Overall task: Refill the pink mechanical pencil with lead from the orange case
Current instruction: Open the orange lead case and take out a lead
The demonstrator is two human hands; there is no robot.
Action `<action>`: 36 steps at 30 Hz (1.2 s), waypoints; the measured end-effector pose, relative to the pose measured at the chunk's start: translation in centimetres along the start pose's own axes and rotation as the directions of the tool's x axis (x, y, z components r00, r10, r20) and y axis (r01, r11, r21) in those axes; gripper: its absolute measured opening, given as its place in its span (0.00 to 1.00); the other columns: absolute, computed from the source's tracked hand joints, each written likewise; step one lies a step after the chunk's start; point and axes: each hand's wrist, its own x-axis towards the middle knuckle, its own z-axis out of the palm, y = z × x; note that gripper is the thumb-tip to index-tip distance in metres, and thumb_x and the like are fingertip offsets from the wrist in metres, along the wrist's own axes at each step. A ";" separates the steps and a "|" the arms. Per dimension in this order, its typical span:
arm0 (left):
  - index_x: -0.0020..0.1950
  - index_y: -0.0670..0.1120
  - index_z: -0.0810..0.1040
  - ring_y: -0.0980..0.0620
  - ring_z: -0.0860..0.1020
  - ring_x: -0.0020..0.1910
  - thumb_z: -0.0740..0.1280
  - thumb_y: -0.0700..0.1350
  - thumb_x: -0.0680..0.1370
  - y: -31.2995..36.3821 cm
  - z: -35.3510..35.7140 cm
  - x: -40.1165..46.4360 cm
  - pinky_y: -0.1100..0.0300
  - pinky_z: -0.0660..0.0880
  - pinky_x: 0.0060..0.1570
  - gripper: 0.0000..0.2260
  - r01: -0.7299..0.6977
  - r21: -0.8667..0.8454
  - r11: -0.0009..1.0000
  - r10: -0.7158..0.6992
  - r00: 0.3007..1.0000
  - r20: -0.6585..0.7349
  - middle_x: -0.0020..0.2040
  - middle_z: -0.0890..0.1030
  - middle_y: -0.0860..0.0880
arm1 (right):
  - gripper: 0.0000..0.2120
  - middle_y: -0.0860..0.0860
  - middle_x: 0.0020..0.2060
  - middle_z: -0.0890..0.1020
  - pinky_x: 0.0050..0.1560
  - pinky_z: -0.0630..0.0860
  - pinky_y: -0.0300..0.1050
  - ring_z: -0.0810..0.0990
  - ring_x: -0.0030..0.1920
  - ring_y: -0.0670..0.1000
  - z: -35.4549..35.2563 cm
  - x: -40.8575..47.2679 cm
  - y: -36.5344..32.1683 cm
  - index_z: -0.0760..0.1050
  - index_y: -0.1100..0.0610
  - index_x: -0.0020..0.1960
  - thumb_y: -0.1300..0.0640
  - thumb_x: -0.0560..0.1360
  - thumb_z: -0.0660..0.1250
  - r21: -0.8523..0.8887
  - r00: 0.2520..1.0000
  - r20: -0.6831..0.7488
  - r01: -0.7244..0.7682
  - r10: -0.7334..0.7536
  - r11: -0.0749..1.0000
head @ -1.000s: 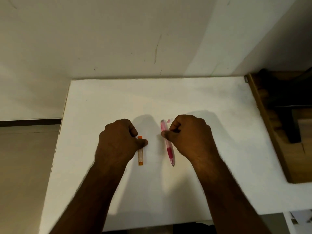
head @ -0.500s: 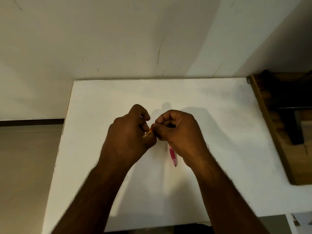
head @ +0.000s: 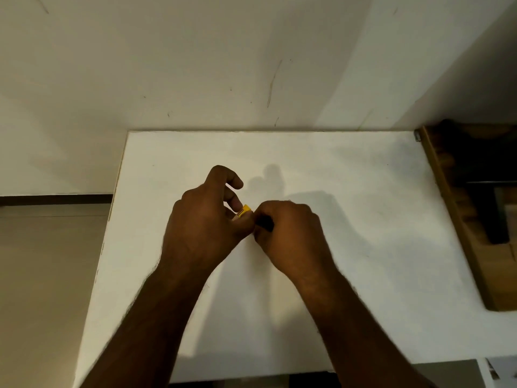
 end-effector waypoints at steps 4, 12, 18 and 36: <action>0.53 0.58 0.73 0.63 0.80 0.37 0.75 0.48 0.67 -0.1 0.0 0.1 0.55 0.79 0.39 0.19 -0.010 -0.031 0.999 0.010 1.000 -0.017 0.37 0.81 0.59 | 0.08 0.51 0.50 0.87 0.49 0.70 0.38 0.84 0.50 0.53 0.3 0.0 -0.3 0.84 0.51 0.56 0.53 0.80 0.67 -0.124 0.999 0.049 0.027 -0.021 0.992; 0.53 0.56 0.76 0.59 0.79 0.39 0.75 0.44 0.68 -0.2 0.4 0.3 0.58 0.79 0.41 0.17 -0.085 -0.055 0.995 0.085 0.996 0.003 0.38 0.80 0.58 | 0.05 0.48 0.41 0.88 0.51 0.83 0.43 0.87 0.43 0.48 -1.0 0.6 0.6 0.85 0.51 0.47 0.55 0.79 0.70 0.552 0.969 -0.022 -0.192 0.245 0.812; 0.55 0.52 0.78 0.59 0.80 0.42 0.76 0.40 0.69 0.3 0.5 0.2 0.70 0.75 0.42 0.17 -0.209 -0.060 0.976 0.210 0.978 0.010 0.41 0.80 0.59 | 0.08 0.58 0.49 0.88 0.46 0.83 0.40 0.89 0.47 0.51 -1.7 0.7 0.8 0.85 0.60 0.54 0.65 0.79 0.68 0.876 0.935 0.253 -0.330 0.249 0.352; 0.57 0.48 0.81 0.58 0.81 0.46 0.76 0.37 0.69 0.2 -0.1 0.5 0.72 0.73 0.50 0.18 -0.293 -0.021 0.956 0.293 0.956 0.002 0.47 0.84 0.55 | 0.10 0.57 0.44 0.88 0.44 0.83 0.38 0.89 0.42 0.51 -1.7 0.8 1.1 0.84 0.63 0.54 0.71 0.79 0.66 0.899 0.954 0.233 -0.286 0.191 0.331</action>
